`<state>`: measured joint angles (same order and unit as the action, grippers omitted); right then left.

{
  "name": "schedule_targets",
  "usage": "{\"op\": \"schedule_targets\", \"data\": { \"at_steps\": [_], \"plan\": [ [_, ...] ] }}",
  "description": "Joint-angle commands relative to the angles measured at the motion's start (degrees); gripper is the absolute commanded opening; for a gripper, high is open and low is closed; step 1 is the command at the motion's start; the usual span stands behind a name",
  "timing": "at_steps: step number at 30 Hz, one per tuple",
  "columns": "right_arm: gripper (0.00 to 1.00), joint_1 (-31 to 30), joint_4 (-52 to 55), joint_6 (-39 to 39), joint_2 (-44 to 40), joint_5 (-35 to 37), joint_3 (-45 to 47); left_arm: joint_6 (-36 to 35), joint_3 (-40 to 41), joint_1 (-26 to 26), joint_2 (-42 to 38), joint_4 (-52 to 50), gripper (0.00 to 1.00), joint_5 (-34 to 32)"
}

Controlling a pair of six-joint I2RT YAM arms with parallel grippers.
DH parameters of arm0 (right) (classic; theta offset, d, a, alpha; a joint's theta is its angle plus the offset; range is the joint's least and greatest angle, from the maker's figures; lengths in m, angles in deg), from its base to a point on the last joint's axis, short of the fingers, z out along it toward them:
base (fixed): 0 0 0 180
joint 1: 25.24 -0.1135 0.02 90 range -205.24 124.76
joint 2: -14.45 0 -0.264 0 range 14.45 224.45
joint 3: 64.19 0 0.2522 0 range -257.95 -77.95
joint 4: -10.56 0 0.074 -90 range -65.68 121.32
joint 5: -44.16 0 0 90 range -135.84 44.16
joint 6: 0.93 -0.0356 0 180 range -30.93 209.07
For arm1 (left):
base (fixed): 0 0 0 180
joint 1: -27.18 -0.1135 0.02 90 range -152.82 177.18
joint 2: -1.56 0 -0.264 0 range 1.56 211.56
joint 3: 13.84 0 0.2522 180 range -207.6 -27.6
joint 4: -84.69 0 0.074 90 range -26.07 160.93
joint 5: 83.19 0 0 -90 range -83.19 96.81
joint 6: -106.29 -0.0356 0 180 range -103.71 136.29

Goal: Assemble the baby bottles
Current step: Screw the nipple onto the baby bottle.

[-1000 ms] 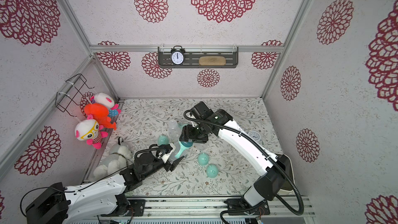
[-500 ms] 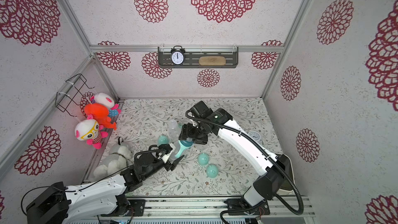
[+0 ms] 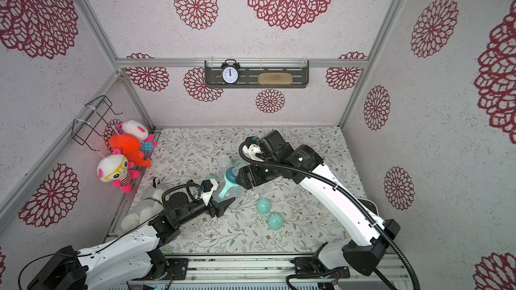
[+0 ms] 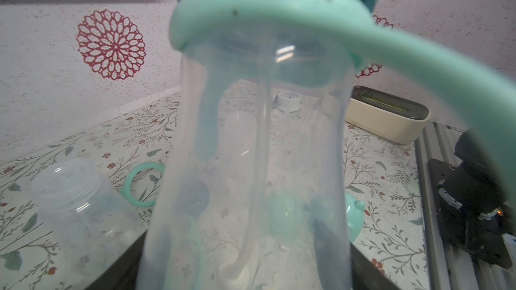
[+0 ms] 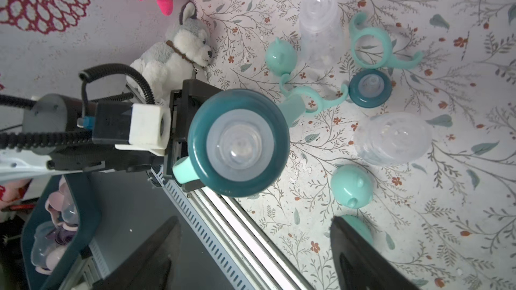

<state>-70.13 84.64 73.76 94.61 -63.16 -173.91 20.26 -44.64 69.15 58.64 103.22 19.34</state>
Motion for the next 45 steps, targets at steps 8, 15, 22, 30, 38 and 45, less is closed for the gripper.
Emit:
{"op": "schedule_targets", "data": {
  "at_steps": [8, 15, 22, 30, 38, 45],
  "plan": [
    [0.87, 0.15, 0.25, 14.71, 2.37, -5.86, -1.83, 2.55, -1.41, -0.37, 0.55, 2.78, 0.0, 8.13],
    [0.88, 0.17, -0.47, 15.67, 3.79, -9.11, -0.83, 3.34, -2.56, -0.38, 1.75, 2.35, 0.0, 10.04],
    [0.86, 0.17, -0.99, 15.59, 4.08, -8.37, -0.19, 3.58, -2.69, -0.37, 1.63, 2.32, 0.0, 10.05],
    [0.82, 0.22, -0.46, 15.31, 5.2, -9.09, -0.46, 3.64, -2.73, -0.34, 1.06, 1.56, 0.0, 9.62],
    [0.8, 0.28, -0.81, 15.4, 5.44, -8.45, -0.18, 3.53, -2.65, -0.33, 1.01, 1.07, 0.0, 9.27],
    [0.66, 0.32, -0.99, 14.85, 5.96, -8.82, -0.15, 3.78, -2.9, -0.29, 0.68, 0.7, 0.0, 8.53]
  ]
}}
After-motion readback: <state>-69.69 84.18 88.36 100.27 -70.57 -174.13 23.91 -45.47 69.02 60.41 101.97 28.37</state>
